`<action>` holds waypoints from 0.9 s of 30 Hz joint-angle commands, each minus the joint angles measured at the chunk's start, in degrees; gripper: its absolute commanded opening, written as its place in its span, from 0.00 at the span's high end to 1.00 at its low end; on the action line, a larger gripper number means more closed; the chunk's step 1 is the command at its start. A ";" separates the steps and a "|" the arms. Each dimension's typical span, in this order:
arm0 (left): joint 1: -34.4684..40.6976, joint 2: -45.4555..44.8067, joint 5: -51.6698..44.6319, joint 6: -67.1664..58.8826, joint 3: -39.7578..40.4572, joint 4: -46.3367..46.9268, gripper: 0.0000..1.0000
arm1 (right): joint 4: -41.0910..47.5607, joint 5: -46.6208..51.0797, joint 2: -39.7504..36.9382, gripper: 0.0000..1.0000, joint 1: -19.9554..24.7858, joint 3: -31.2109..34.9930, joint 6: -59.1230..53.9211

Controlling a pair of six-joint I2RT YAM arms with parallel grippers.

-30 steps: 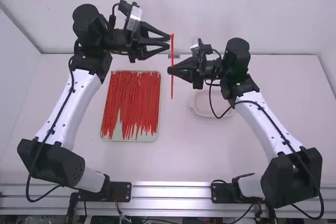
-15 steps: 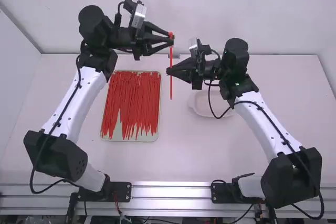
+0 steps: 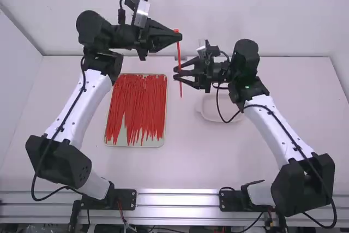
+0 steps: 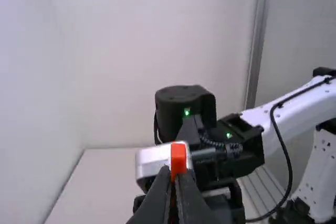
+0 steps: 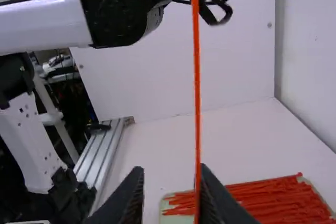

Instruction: Fasten the cable tie

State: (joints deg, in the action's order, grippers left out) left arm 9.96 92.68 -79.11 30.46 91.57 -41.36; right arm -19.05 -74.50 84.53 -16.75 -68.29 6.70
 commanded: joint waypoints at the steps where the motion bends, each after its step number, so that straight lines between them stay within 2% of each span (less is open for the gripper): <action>1: -0.66 0.11 2.23 7.82 2.36 -1.99 0.98 | 0.24 -0.72 0.13 0.65 -0.61 -1.42 -1.16; 5: -0.63 0.11 1.60 8.59 5.27 0.68 0.98 | 1.09 -0.72 0.13 0.64 -0.87 -1.33 -1.36; 13: -0.63 0.13 1.51 6.54 12.87 10.21 0.98 | 9.11 -0.94 0.13 0.66 -0.87 -1.33 -7.30; 14: -0.63 0.13 1.42 5.57 13.53 11.65 0.98 | 9.51 -0.92 0.11 0.72 -0.87 -1.33 -7.74; 19: -0.63 0.11 1.62 1.60 15.47 18.23 0.98 | 11.28 -0.94 0.11 0.83 -0.98 -1.33 -8.48; 21: -0.61 0.11 1.60 1.73 15.87 18.84 0.98 | 11.76 -0.92 0.11 1.00 -0.98 -1.33 -8.48; 25: -0.63 0.13 1.86 2.71 15.65 18.80 0.98 | 12.20 -0.92 0.11 1.00 -0.98 -1.33 -8.48; 26: -0.59 0.13 2.21 2.71 15.43 18.60 0.96 | 12.20 -0.87 0.11 1.00 -0.92 -1.33 -8.50; 27: -0.59 0.13 2.29 2.71 15.23 18.43 0.88 | 12.07 -0.87 0.11 1.00 -0.92 -1.33 -8.48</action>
State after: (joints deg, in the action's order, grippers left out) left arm 9.65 92.68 -77.65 33.21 105.78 -22.41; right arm -6.87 -74.61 84.53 -17.63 -68.29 -1.67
